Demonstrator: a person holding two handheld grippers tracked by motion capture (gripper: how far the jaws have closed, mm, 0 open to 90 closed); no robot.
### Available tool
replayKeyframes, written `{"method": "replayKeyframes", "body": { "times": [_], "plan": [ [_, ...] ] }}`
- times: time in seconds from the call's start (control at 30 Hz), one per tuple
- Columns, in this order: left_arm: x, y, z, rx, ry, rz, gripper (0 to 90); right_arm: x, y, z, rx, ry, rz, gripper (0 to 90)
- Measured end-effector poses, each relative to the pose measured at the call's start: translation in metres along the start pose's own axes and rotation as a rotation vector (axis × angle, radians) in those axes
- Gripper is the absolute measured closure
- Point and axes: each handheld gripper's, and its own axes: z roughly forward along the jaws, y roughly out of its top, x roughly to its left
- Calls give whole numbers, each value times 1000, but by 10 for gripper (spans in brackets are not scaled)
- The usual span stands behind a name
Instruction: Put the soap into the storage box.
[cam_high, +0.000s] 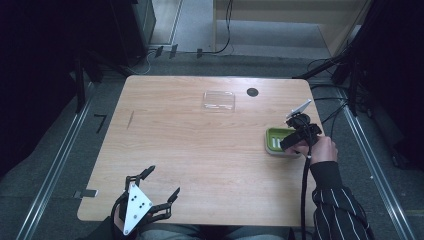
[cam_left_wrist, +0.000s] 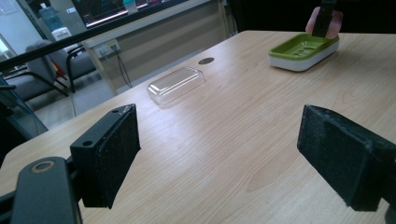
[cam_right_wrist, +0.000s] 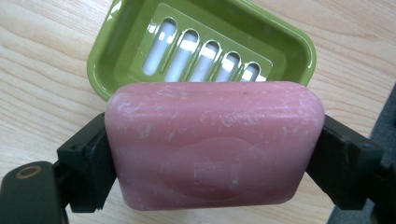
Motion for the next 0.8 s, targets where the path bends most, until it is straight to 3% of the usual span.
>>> {"method": "replayKeyframes", "body": {
  "times": [0.8],
  "plan": [
    [0, 0, 0, 2, 1, 2, 136, -4, 14, 11, -25, 40, 75, 140]
  ]
}}
